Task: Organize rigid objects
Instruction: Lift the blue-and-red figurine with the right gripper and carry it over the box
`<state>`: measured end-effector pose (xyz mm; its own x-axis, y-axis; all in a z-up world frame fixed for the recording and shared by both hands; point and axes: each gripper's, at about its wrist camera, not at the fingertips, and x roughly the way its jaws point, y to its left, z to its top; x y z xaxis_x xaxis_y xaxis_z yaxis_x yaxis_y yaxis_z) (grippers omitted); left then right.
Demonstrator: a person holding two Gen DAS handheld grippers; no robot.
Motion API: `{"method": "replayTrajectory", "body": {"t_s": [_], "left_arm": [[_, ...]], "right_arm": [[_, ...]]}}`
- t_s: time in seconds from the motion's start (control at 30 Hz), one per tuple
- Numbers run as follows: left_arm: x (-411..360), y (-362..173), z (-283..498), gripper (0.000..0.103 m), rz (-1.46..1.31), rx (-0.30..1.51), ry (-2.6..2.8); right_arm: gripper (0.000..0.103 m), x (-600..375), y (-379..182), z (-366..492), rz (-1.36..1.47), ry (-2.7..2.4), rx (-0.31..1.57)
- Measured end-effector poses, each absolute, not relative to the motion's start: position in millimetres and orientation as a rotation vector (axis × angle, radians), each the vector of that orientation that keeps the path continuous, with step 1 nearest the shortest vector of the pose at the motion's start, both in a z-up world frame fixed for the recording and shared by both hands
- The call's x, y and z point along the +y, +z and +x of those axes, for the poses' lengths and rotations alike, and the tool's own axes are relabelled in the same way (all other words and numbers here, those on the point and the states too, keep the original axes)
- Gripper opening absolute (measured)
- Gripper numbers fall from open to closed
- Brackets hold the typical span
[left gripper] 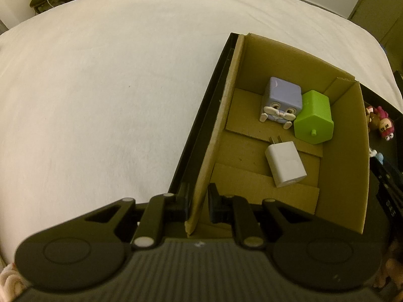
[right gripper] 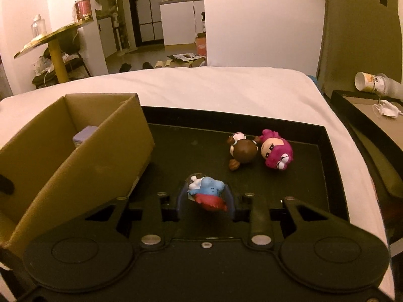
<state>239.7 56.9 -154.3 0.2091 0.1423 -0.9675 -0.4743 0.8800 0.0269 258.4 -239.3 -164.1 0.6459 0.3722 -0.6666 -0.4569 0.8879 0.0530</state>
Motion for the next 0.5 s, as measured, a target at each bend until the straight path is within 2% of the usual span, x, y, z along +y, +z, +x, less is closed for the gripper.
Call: {"method": "replayTrajectory", "body": {"t_s": [0.5], "left_arm": [[55.9, -155.0, 240.3, 0.014, -0.295, 1.294, 0.440]], "right_arm": [[0.032, -239.9, -117.1, 235.2, -0.060, 0.509, 0.656]]}}
